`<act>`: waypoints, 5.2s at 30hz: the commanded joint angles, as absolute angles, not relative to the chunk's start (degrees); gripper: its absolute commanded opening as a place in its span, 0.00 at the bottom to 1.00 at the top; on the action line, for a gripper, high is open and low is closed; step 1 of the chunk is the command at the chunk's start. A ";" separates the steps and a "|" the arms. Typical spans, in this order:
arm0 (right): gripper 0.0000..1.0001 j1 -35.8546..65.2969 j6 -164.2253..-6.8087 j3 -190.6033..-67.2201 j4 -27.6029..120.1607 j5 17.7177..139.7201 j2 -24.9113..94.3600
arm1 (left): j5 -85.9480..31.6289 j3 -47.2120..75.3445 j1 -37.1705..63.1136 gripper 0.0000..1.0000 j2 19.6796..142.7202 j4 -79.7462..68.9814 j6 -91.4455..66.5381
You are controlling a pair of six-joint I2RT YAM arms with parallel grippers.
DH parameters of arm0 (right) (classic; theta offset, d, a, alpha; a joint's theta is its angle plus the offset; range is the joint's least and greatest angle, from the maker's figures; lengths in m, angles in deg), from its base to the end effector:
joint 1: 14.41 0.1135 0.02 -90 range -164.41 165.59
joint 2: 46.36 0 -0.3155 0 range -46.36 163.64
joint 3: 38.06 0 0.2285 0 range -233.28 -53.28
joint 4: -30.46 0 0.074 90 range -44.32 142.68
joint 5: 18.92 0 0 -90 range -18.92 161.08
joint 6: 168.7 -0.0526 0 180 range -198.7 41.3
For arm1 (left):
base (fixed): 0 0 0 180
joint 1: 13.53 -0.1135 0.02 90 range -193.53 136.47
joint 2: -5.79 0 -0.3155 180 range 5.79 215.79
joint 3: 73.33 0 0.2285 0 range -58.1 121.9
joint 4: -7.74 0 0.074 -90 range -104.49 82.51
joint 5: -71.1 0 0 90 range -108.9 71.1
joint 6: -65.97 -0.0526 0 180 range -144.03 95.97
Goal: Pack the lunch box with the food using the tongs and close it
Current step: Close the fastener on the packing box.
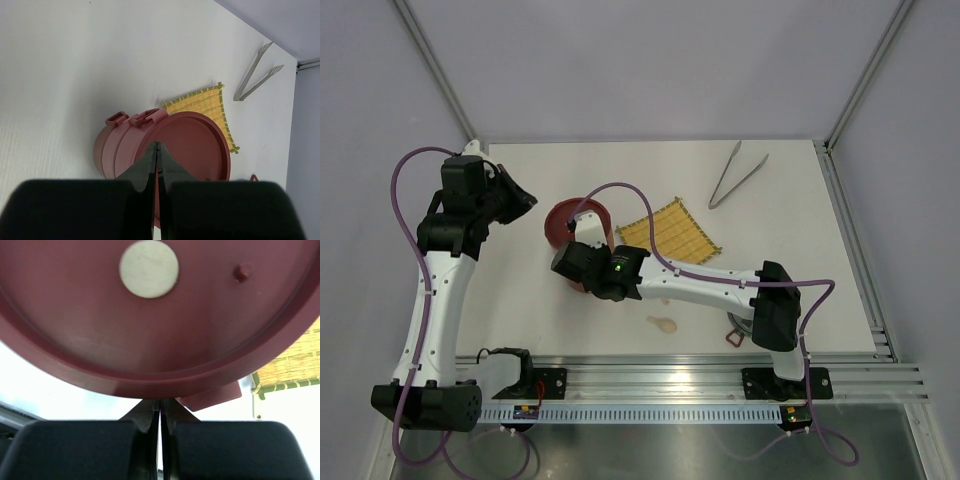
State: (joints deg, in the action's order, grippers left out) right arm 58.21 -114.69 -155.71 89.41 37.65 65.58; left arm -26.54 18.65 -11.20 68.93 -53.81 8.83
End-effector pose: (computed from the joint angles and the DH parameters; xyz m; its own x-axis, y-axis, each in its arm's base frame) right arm 0.1578 0.4073 0.3344 -0.6038 -0.2872 -0.7436 -0.4241 0.9056 -0.0054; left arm 0.1833 -0.0145 0.4370 -0.5361 -0.5164 -0.6678 -0.1652 0.8400 -0.5169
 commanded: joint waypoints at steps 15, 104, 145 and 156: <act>0.00 62.93 -111.75 -144.88 79.45 41.71 55.71 | -26.28 18.18 -11.51 0.00 70.30 -49.85 9.10; 0.00 48.70 -117.64 -124.73 72.67 46.73 42.06 | -32.17 -10.37 -9.75 0.00 73.05 -35.25 19.56; 0.00 47.21 -118.08 -128.69 76.62 46.73 42.94 | -47.02 -0.01 -15.20 0.00 71.62 -39.31 16.22; 0.00 47.21 -117.99 -128.95 76.97 46.82 43.03 | -44.39 0.08 -15.20 0.00 73.64 -35.18 16.31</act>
